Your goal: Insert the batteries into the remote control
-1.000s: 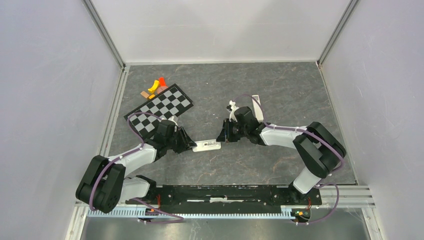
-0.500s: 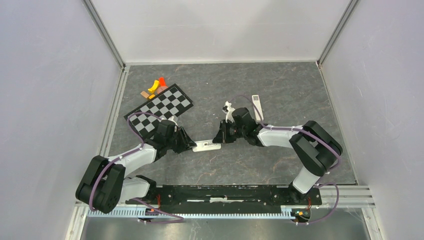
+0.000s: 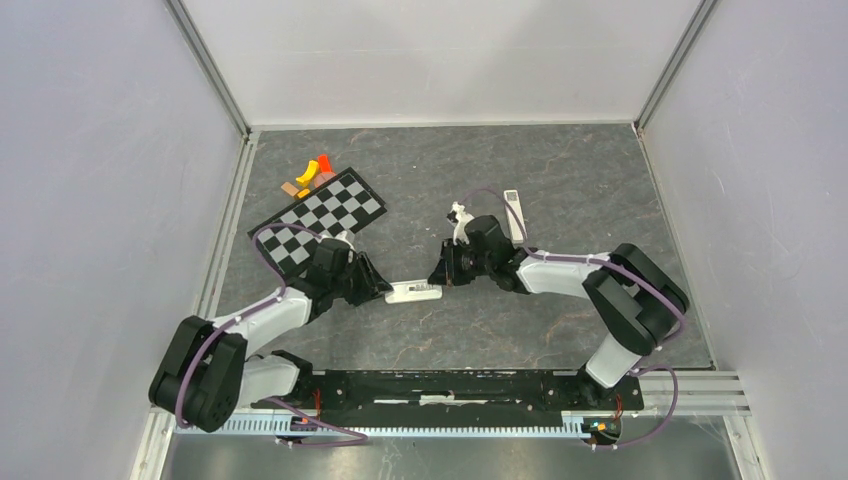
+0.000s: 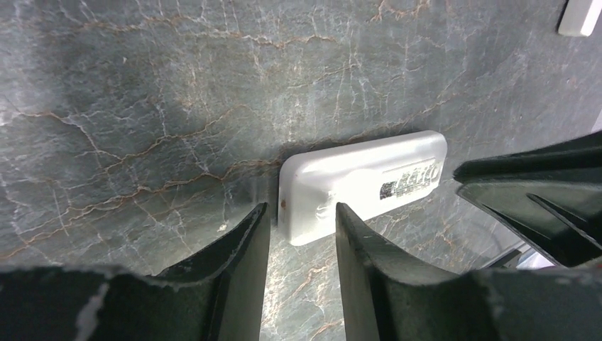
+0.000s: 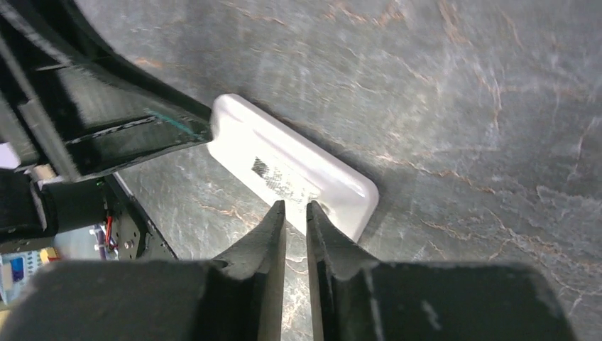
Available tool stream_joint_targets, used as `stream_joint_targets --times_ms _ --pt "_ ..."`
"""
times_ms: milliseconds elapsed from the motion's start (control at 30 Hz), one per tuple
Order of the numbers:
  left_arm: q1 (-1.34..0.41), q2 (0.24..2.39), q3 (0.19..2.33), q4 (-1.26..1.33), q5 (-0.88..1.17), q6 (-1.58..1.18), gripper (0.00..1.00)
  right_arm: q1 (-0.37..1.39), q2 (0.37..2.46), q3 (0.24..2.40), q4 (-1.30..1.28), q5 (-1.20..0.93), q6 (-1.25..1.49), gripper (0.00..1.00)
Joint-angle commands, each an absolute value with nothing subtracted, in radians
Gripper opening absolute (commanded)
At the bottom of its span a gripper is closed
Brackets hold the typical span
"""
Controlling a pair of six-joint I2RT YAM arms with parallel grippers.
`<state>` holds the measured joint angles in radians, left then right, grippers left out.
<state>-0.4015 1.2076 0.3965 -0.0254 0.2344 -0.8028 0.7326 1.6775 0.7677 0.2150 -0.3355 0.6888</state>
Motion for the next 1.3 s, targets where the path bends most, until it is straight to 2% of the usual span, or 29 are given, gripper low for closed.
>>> stream_joint_targets --times_ms 0,100,167,200,267,300,367,600,667,833,1133,1200,1267 --pt "-0.404 1.135 0.454 -0.082 0.175 -0.762 0.47 0.734 1.565 0.782 0.278 -0.381 0.527 0.28" --pt "-0.404 1.076 0.483 -0.158 0.103 -0.758 0.56 0.736 1.546 0.818 0.238 -0.426 0.357 0.48" --pt "-0.405 1.014 0.504 -0.222 0.025 -0.756 0.68 0.742 1.550 0.849 0.178 -0.424 0.196 0.58" --pt "-0.404 0.983 0.511 -0.254 -0.022 -0.757 0.74 0.747 1.554 0.868 0.140 -0.416 0.128 0.66" --pt "-0.404 0.909 0.527 -0.311 -0.101 -0.759 0.84 0.760 1.579 0.913 0.066 -0.407 -0.021 0.96" --pt "-0.402 0.870 0.536 -0.341 -0.133 -0.759 0.91 0.769 1.593 0.935 0.027 -0.402 -0.096 0.98" --pt "-0.402 0.804 0.559 -0.396 -0.204 -0.756 0.99 0.794 1.626 0.981 -0.034 -0.392 -0.205 0.98" --pt "-0.403 0.623 0.622 -0.501 -0.323 -0.753 1.00 0.900 1.809 1.198 -0.299 -0.279 -0.466 0.98" --pt "-0.402 0.597 0.629 -0.505 -0.331 -0.749 1.00 0.913 1.863 1.246 -0.345 -0.258 -0.488 0.95" --pt "-0.403 0.590 0.643 -0.515 -0.328 -0.749 1.00 0.939 1.922 1.289 -0.370 -0.201 -0.483 0.79" --pt "-0.403 0.618 0.649 -0.496 -0.290 -0.752 1.00 0.933 1.960 1.287 -0.287 -0.019 -0.311 0.39" --pt "-0.402 0.623 0.657 -0.494 -0.275 -0.736 1.00 0.911 1.927 1.265 -0.237 0.015 -0.240 0.33" --pt "-0.402 0.630 0.668 -0.495 -0.257 -0.722 1.00 0.874 1.886 1.229 -0.177 0.069 -0.127 0.32"
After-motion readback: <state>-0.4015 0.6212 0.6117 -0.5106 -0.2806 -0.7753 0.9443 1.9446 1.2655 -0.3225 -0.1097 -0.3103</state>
